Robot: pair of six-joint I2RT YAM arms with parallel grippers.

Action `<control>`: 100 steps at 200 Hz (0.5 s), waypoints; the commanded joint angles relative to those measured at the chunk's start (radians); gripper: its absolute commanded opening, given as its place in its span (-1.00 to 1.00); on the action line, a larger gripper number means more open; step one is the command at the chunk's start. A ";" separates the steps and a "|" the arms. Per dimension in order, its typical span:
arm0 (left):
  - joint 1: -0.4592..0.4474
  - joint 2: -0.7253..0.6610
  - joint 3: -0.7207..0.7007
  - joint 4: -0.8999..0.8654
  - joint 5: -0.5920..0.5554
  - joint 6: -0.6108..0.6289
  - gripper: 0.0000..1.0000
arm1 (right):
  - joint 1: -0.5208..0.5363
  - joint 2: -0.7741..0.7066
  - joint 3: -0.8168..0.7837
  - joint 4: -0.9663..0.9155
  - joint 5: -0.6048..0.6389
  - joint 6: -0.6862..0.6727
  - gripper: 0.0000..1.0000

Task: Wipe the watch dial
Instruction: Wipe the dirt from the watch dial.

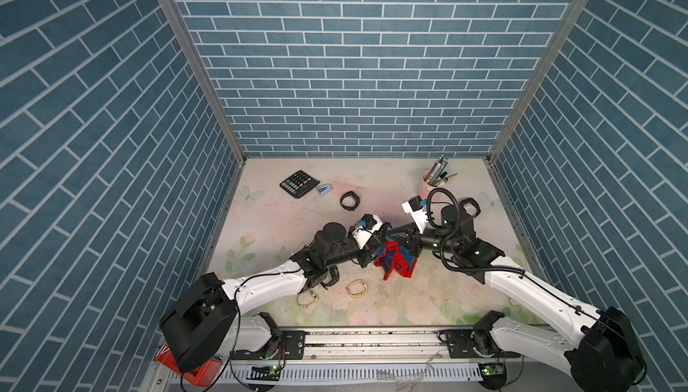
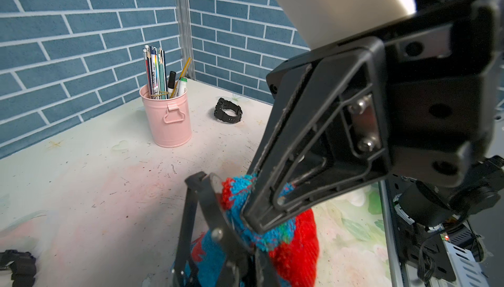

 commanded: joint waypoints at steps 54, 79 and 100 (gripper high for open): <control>-0.025 -0.060 -0.008 0.120 0.089 0.046 -0.84 | -0.021 0.024 0.041 0.050 -0.162 0.058 -1.00; -0.026 -0.054 -0.005 0.113 0.089 0.055 -0.83 | -0.022 0.029 0.056 0.104 -0.236 0.106 -1.00; -0.026 -0.056 -0.006 0.102 0.095 0.078 -0.83 | -0.021 0.022 0.070 0.101 -0.256 0.120 -1.00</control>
